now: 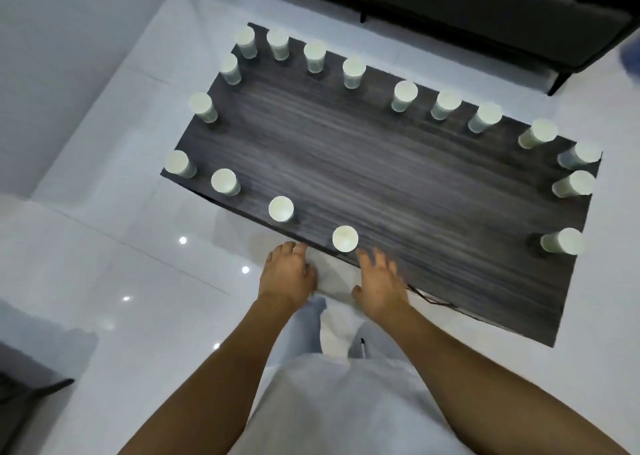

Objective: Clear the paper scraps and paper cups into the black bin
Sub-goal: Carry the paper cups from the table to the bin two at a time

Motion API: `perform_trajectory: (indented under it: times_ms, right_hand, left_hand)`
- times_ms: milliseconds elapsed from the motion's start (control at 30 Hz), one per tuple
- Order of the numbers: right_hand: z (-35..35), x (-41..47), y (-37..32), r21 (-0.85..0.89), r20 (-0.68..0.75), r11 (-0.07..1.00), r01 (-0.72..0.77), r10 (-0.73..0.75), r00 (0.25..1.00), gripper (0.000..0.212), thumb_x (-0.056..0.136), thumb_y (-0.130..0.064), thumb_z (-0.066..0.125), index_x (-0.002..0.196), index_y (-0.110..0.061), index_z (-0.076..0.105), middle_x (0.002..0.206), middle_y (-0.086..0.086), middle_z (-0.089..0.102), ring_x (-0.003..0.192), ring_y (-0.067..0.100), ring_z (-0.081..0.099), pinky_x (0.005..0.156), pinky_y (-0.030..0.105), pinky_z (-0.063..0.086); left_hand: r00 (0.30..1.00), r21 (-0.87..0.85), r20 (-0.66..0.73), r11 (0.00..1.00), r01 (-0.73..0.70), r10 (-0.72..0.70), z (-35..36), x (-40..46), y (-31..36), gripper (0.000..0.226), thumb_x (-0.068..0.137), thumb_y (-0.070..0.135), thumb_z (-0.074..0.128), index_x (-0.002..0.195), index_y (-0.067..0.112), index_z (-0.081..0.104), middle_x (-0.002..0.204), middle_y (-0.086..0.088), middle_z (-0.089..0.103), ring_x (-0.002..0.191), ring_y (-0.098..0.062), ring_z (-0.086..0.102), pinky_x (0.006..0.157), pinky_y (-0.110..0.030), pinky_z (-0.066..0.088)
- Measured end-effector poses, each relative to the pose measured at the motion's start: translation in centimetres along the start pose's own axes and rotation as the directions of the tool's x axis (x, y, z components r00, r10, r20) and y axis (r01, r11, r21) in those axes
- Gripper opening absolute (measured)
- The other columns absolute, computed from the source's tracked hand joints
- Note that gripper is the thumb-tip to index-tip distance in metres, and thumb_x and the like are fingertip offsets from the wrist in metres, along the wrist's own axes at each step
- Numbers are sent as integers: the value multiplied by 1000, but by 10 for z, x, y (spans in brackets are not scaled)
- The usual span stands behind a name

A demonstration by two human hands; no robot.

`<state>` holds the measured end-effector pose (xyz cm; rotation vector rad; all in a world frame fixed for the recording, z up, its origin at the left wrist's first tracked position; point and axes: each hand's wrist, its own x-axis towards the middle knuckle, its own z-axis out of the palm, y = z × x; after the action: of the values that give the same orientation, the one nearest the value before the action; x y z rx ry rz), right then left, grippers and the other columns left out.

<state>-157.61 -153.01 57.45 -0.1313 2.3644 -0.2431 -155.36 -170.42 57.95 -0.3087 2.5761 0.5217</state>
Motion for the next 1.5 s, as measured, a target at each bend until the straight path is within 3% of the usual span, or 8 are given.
perform_trajectory:
  times_ms: [233, 533, 633, 700, 833, 1133, 1333, 1500]
  right_hand:
    - [20, 87, -34, 68, -26, 992, -106, 108, 994, 72, 91, -27, 61, 149, -25, 19, 155, 10, 20, 132, 33, 33, 107, 42, 33]
    - [68, 196, -19, 4, 54, 989, -150, 150, 987, 91, 86, -34, 69, 152, -31, 8, 161, 3, -2, 146, 39, 5, 115, 55, 21]
    - [82, 213, -17, 20, 85, 988, -151, 148, 985, 90, 86, -26, 71, 152, -29, 10, 161, 3, -2, 145, 38, 8, 115, 54, 25]
    - [88, 216, -15, 60, 80, 988, -143, 138, 987, 83, 87, -22, 69, 151, -25, 16, 161, 4, 4, 144, 35, 12, 113, 49, 31]
    - [87, 205, -12, 103, 49, 985, -135, 130, 990, 72, 88, -21, 69, 146, -20, 26, 158, 6, 16, 142, 31, 20, 113, 42, 35]
    - [24, 128, -6, 130, -24, 984, -125, 129, 991, 55, 93, -21, 61, 140, -20, 33, 149, 3, 29, 134, 23, 33, 106, 32, 40]
    - [-21, 65, -2, 263, -102, 940, -218, 251, 962, 57, 90, -26, 64, 139, -17, 35, 144, 5, 35, 130, 24, 35, 106, 31, 40]
    - [-22, 5, -5, 371, -165, 863, -344, 425, 890, 56, 89, -24, 65, 137, -17, 37, 140, 5, 39, 126, 24, 39, 102, 31, 42]
  left_hand:
    - [998, 114, 34, 992, -54, 50, -9, 101, -56, 48, 96, 32, 51, 139, 14, 41, 137, -9, 49, 123, -26, 44, 108, -34, 36]
    - [986, 298, 119, 943, -146, 115, 54, 210, -94, 71, 90, 37, 62, 148, 24, 23, 157, -8, 18, 144, -31, 14, 117, -43, 20]
    - [984, 348, 155, 927, -137, 87, 75, 228, -102, 69, 91, 33, 62, 148, 27, 23, 159, -8, 10, 146, -34, 7, 117, -49, 19]
    - [985, 336, 145, 932, -134, 90, 83, 232, -104, 63, 90, 24, 63, 144, 25, 30, 157, -8, 16, 144, -34, 15, 114, -47, 27]
    - [978, 348, 141, 917, -196, 155, 85, 221, -95, 58, 90, 23, 63, 140, 25, 35, 152, -5, 26, 137, -28, 29, 107, -41, 38]
    - [930, 337, 240, 874, -349, 278, 30, 162, -25, 58, 93, 28, 56, 144, 28, 28, 153, -1, 23, 139, -22, 25, 109, -35, 35]
    - [870, 332, 312, 814, -477, 382, -20, 131, 31, 56, 89, 19, 59, 140, 23, 36, 147, -3, 31, 133, -24, 31, 101, -37, 41]
    - [776, 360, 410, 697, -620, 479, -42, 100, 61, 51, 89, 16, 56, 136, 21, 39, 142, -4, 35, 130, -25, 32, 95, -38, 44]
